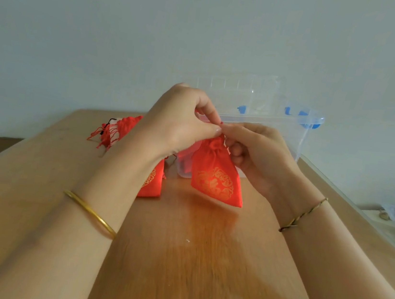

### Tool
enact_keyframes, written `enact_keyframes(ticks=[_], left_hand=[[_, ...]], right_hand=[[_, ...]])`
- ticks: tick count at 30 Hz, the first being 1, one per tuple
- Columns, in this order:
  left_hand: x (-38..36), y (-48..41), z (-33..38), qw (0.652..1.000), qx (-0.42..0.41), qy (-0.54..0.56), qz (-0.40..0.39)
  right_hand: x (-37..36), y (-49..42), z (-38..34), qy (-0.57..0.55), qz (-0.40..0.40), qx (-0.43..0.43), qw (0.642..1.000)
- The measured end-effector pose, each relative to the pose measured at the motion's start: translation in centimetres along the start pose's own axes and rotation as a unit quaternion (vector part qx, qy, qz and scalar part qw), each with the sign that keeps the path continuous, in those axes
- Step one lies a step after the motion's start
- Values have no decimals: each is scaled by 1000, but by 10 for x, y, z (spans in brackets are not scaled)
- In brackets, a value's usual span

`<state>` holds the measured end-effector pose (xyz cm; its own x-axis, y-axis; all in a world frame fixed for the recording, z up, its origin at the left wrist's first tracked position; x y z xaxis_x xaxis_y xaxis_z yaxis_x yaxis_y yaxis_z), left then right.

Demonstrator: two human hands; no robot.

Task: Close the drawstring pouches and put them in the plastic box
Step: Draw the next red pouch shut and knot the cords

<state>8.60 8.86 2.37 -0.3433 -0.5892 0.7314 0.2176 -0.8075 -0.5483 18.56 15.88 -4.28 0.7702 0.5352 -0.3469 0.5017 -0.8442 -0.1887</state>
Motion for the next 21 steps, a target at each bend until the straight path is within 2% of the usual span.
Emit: enact_keyframes(ticks=[3, 7, 9, 12, 16, 18, 21], left_hand=[[-1, 0, 0, 1000, -1, -18, -5], [-2, -1, 3, 999, -15, -47, 5], [-1, -1, 1, 997, -19, -72, 11], [8, -3, -11, 996, -8, -86, 26], [3, -3, -20, 997, 24, -67, -3], [-7, -1, -23, 997, 57, -25, -36], [-9, -1, -29, 992, 98, 64, -45]], right_hand=[[-4, -1, 6, -61, -29, -37, 997], [-4, -2, 8, -70, -45, -40, 996], [-1, -3, 5, -24, -37, -22, 999], [19, -4, -10, 134, 31, 49, 989], [29, -6, -7, 182, 59, 59, 980], [27, -4, -6, 213, 55, 67, 973], [13, 9, -1, 204, -8, 20, 979]])
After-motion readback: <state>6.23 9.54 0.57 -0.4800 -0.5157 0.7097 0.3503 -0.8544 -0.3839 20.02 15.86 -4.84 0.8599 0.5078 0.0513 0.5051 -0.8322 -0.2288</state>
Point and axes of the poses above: each hand's wrist, its own y-axis away from the middle knuckle, its own x-axis out of the back of the hand, z = x × y, the point moved 8 cm from there along -y, towards the middle knuckle, and after that the axes turned 10 degrees about -y, right-handed, at the moved point
